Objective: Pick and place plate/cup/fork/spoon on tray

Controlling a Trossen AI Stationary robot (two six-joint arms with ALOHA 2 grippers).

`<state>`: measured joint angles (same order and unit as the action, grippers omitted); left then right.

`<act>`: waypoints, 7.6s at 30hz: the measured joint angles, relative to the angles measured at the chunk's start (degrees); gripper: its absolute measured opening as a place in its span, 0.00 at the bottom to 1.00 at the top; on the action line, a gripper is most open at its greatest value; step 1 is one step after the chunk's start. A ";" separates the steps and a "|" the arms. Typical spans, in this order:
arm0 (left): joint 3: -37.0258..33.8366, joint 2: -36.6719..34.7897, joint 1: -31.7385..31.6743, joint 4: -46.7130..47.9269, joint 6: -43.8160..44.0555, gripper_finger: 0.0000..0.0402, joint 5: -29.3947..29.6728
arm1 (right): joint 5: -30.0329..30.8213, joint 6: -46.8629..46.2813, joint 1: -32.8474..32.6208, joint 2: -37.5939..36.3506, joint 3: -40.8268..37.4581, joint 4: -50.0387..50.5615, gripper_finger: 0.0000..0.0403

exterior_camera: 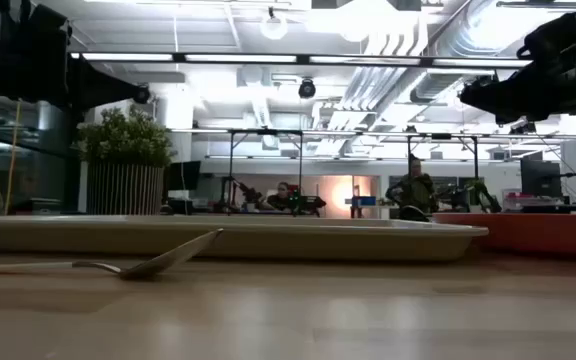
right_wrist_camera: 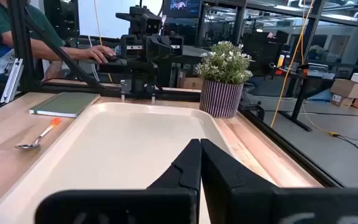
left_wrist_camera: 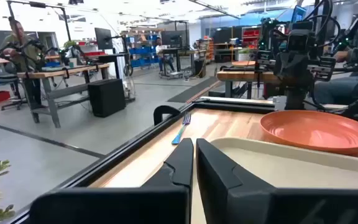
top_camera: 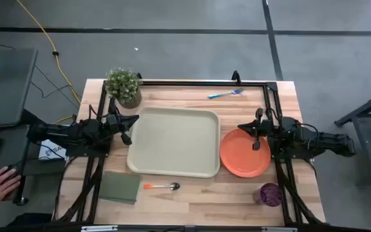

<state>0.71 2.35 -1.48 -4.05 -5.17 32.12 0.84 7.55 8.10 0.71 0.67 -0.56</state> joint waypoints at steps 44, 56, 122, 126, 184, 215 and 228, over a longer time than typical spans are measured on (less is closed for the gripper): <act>0.00 0.00 0.00 0.00 0.02 0.01 0.00 | 0.00 0.00 0.00 0.01 0.01 0.01 0.00; 0.00 0.00 0.00 0.00 0.02 0.01 0.00 | 0.02 0.00 0.00 0.01 0.00 0.02 0.00; 0.00 0.01 0.00 0.00 0.00 0.01 -0.01 | 0.02 0.00 -0.02 0.02 0.01 0.00 0.00; 0.00 0.02 0.00 -0.01 0.01 0.01 -0.02 | 0.01 0.00 -0.01 0.01 0.00 0.00 0.00; 0.00 0.02 0.00 0.00 0.00 0.01 0.00 | 0.00 0.00 -0.01 0.00 0.00 0.00 0.00; 0.00 0.00 0.00 -0.01 0.00 0.01 -0.02 | 0.04 -0.19 -0.01 0.02 -0.05 -0.56 0.00; 0.00 0.02 0.00 -0.04 0.00 0.01 0.00 | 0.04 -6.23 0.00 0.02 -0.05 -0.94 0.00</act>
<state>0.71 2.37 -1.48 -4.10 -5.17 32.12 0.89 1.32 8.10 0.73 0.62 -1.50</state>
